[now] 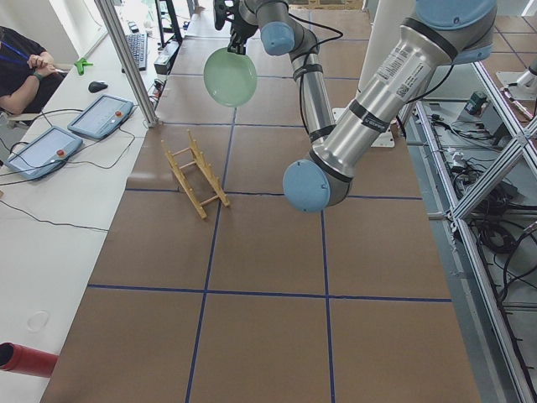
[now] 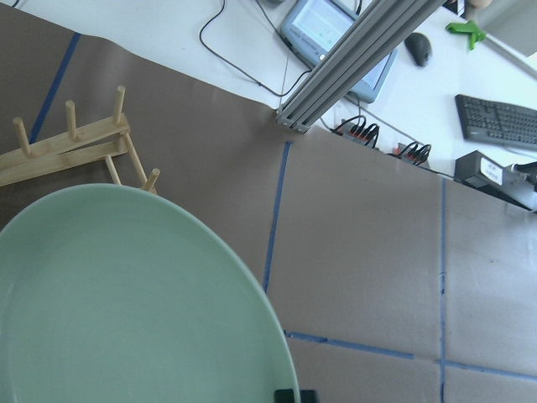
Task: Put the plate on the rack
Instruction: 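Lift the plate with the left gripper and tilt it upright, then carry the upright plate with the left gripper above the rack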
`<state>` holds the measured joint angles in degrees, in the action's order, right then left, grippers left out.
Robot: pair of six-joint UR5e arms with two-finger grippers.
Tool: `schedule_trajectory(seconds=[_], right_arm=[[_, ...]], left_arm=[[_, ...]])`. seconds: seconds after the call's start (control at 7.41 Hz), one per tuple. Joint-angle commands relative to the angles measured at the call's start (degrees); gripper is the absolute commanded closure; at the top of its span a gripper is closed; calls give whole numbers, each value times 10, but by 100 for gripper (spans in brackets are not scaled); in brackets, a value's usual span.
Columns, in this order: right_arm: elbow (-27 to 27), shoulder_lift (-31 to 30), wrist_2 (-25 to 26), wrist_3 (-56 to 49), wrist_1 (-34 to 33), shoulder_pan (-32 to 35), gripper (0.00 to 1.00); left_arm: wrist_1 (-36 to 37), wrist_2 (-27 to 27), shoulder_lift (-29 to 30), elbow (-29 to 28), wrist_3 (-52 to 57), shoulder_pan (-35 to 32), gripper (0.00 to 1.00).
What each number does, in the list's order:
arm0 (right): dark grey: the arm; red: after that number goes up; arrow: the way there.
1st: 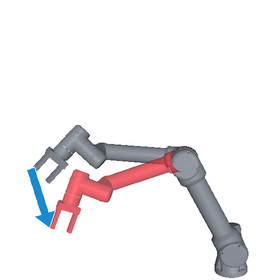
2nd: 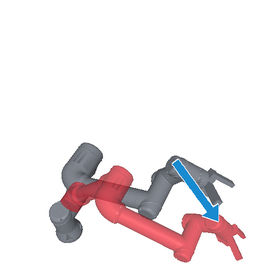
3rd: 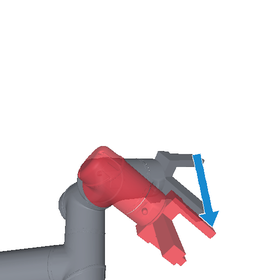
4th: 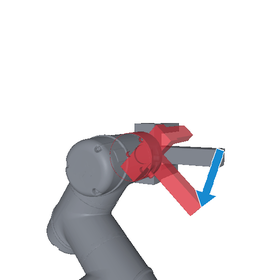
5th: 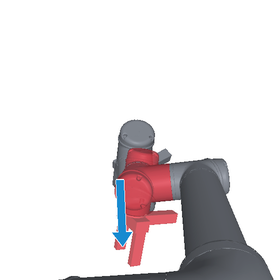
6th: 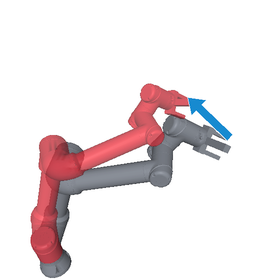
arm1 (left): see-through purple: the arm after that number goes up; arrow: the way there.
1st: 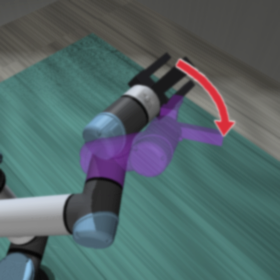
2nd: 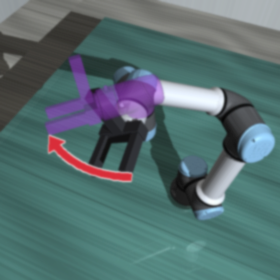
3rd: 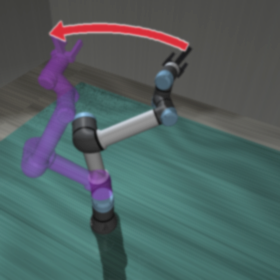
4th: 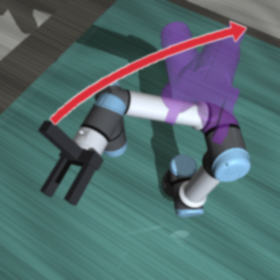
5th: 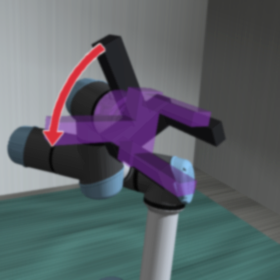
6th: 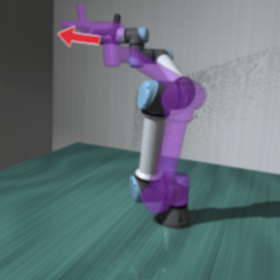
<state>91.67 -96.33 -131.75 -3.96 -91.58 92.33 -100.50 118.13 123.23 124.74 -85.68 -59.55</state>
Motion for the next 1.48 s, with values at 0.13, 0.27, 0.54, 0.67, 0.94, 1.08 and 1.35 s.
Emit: schedule_trajectory(seconds=[0.13,0.27,0.54,0.67,0.94,1.08,1.35], right_arm=[[0,0,0,0,0,0,0],[0,0,0,0,0,0,0],[0,0,0,0,0,0,0],[0,0,0,0,-1,0,0],[0,0,0,0,0,0,0],[0,0,0,0,0,0,0],[0,0,0,-1,0,0,0]], left_arm=[[-377,-46,-134,-46,-150,-2,100],[-474,-54,-137,-92,-161,-2,100],[-659,-93,-142,-209,-168,-1,100],[-728,-117,-137,-268,-168,0,100],[-759,-148,-100,-349,-168,1,100],[-760,-149,-79,-374,-168,1,100],[-761,-171,-54,-413,-170,2,100]])
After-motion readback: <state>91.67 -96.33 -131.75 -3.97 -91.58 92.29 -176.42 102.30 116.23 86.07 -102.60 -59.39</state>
